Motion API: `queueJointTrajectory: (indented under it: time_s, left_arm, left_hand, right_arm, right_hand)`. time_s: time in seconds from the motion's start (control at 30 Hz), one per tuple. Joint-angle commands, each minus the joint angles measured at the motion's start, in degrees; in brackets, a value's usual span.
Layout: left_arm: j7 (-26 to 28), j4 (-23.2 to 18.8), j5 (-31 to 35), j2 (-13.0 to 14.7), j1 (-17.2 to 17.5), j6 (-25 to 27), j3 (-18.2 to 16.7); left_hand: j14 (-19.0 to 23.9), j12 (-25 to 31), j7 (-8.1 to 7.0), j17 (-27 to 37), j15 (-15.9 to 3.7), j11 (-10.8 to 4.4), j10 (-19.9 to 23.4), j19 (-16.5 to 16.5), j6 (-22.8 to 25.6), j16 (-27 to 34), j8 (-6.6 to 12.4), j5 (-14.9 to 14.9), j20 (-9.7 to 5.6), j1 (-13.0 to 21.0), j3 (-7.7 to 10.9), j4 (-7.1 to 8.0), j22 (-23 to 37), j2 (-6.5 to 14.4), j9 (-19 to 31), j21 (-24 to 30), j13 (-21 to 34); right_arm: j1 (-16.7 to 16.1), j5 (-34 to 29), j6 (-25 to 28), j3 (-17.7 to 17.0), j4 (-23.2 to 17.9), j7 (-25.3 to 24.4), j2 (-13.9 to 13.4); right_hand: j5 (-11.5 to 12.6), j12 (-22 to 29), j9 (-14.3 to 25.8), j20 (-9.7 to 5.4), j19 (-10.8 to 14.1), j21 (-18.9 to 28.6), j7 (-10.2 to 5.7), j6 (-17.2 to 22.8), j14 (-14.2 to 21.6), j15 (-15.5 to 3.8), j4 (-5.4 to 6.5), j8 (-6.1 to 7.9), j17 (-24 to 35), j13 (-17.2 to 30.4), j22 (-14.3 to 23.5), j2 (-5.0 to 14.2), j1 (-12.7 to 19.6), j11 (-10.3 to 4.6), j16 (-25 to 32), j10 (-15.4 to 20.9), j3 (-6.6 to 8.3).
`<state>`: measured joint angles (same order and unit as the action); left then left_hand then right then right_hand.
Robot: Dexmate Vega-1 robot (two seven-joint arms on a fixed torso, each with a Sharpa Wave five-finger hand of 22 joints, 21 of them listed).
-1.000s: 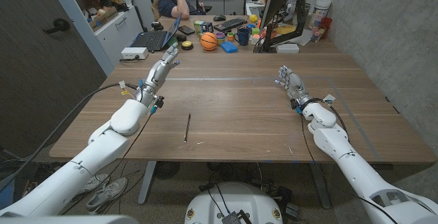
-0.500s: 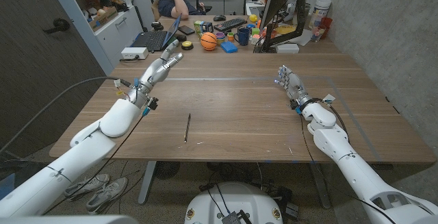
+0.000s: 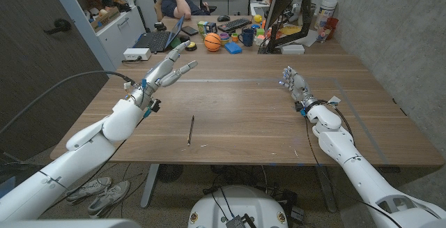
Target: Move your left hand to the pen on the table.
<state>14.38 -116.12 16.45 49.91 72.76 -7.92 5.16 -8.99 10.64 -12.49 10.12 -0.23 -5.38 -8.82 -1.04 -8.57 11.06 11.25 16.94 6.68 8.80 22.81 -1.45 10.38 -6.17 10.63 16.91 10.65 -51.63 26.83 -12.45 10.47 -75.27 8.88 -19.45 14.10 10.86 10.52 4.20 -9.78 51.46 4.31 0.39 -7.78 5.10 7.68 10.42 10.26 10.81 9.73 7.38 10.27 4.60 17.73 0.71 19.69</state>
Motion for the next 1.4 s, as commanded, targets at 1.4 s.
queueJointTrajectory:
  time_s: [1.4]
  left_arm:
    - [-17.4, -7.0, 14.1, 5.4, -0.1, 6.7, 1.8]
  left_hand:
    - [2.4, -0.1, -0.17, 0.2, 4.39, -0.59, -1.5, 3.0, 1.3, 1.2, -0.17, 1.6, 5.68, 8.2, -3.43, -5.9, -0.3, -3.3, 0.1, -4.5, 0.0]
  right_arm:
    - [-3.9, 0.2, 0.1, -0.4, -4.3, -1.0, -0.5]
  right_hand:
    - [-0.1, 0.4, 0.2, 0.39, -2.1, -1.1, 0.19, 0.7, 0.3, 0.41, 1.15, 0.49, 0.4, 0.1, 0.3, -1.03, -2.1, -0.71, -0.2, 0.6, -1.2]
